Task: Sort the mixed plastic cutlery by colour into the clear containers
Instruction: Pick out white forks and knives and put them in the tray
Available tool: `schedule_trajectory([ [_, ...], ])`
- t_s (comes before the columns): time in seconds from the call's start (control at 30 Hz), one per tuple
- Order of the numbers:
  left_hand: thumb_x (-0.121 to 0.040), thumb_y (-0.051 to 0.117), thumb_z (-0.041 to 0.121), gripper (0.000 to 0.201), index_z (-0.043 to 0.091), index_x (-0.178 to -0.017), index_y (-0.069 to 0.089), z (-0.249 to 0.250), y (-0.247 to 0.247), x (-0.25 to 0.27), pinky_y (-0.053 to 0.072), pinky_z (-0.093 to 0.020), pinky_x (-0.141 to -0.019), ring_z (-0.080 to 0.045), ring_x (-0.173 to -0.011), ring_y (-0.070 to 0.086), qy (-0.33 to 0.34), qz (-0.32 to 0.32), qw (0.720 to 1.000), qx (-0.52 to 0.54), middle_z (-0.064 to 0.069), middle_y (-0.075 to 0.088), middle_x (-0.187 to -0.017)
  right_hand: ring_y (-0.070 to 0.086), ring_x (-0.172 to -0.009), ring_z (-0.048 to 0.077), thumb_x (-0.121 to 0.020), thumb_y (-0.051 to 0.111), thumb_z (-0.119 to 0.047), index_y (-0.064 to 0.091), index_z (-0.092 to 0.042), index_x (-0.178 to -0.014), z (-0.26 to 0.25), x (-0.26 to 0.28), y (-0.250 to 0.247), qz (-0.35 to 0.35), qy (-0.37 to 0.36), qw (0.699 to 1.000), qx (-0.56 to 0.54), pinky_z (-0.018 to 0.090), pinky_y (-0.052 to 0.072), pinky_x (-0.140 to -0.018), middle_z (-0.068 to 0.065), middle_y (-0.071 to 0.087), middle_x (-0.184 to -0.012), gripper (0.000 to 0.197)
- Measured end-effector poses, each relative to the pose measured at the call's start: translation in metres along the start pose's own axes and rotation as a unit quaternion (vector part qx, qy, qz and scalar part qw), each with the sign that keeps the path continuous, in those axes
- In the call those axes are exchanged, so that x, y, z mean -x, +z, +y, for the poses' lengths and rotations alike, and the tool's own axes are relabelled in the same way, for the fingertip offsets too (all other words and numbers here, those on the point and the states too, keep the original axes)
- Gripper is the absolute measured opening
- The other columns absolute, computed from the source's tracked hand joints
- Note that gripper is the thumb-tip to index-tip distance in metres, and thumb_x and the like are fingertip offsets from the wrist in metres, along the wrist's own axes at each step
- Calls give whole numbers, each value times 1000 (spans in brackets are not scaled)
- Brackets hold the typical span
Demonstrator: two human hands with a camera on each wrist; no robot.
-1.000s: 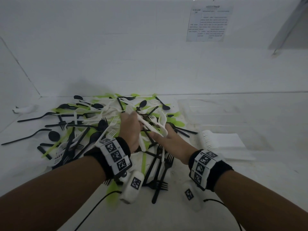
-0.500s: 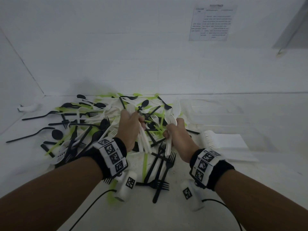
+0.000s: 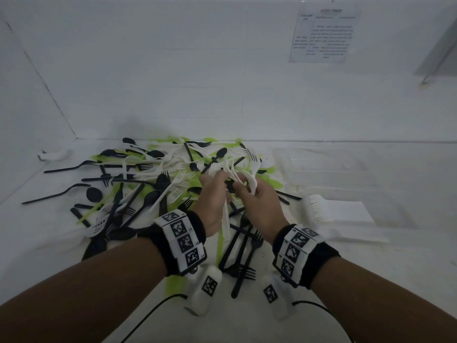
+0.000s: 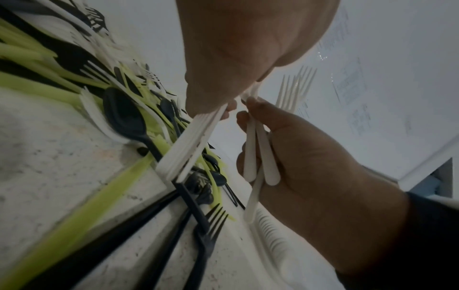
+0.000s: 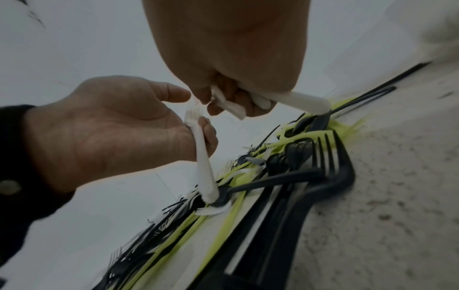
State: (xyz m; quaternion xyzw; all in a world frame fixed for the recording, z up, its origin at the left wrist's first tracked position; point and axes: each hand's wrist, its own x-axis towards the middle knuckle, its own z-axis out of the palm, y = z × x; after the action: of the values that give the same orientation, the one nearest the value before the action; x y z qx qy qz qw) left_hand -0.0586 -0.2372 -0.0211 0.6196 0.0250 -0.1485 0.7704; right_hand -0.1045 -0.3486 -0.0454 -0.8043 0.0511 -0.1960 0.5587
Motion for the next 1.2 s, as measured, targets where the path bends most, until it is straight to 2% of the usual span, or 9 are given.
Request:
schedule_trajectory([
  [0.13,-100,52,29,22,15,-112,38,-2,-5,-6,43,-36,-71,-17,-83,49,3,9,1000,9,-8,45,-99,66,-84,3,-99,62,-34,74,-38,-101,0,4,1,-5,-7,1000,4,30,52,-78,-13,72,-88,13],
  [0.27,-106,46,24,34,10,-133,32,0,-4,-4,53,-54,-98,-32,-113,62,-7,9,1000,-4,-18,53,-126,57,-71,11,-101,57,-45,71,-19,-89,-1,9,12,-76,-13,997,-4,46,49,-71,3,65,-76,32],
  [0.4,-108,43,21,34,9,-139,37,-1,-12,-5,59,-42,-80,-31,-115,65,-22,-17,999,36,-22,54,-133,60,-74,23,-104,54,-43,70,-11,-91,-2,8,11,-96,-7,995,-40,45,50,-73,10,67,-79,38],
  [0.57,-107,46,18,30,9,-136,43,-1,-13,4,62,-42,-75,-31,-108,69,-36,-45,997,42,-22,61,-126,51,-63,5,-104,58,-26,72,-7,-89,-3,5,6,-102,10,992,-72,28,42,-67,-8,60,-68,28],
  [0.73,-106,47,18,24,1,-123,52,-1,-22,0,57,-49,-97,-31,-114,68,-18,-49,999,-11,-25,63,-128,60,-75,0,-103,60,-22,77,-20,-109,-7,5,6,-124,14,988,-96,23,47,-78,-17,69,-82,18],
  [0.93,-111,36,21,30,3,-123,58,4,-26,7,58,-44,-88,-31,-107,70,-29,-120,992,11,-19,72,-118,71,-97,9,-101,63,-14,79,-24,-114,-7,3,6,-75,27,988,-136,29,55,-88,-5,78,-104,23],
  [1.07,-111,39,23,44,19,-155,37,7,-31,3,49,-42,-109,-25,-132,57,-28,-128,991,38,-10,52,-150,70,-110,9,-100,65,-16,75,-17,-122,-8,3,8,-82,23,985,-148,25,54,-96,-8,77,-113,24],
  [1.13,-110,38,18,40,28,-149,43,10,-33,4,56,-35,-96,-21,-123,62,-38,-140,988,58,-8,57,-145,71,-103,7,-100,66,-19,77,-16,-117,-10,3,11,-84,39,984,-149,24,54,-91,-7,78,-106,20],
  [1.2,-106,39,9,34,21,-135,55,9,-35,3,60,-32,-83,-21,-110,69,-30,-159,986,42,-16,64,-134,69,-82,-1,-102,63,-18,79,-16,-101,-17,5,10,-106,53,982,-150,16,50,-77,-13,76,-86,16],
])
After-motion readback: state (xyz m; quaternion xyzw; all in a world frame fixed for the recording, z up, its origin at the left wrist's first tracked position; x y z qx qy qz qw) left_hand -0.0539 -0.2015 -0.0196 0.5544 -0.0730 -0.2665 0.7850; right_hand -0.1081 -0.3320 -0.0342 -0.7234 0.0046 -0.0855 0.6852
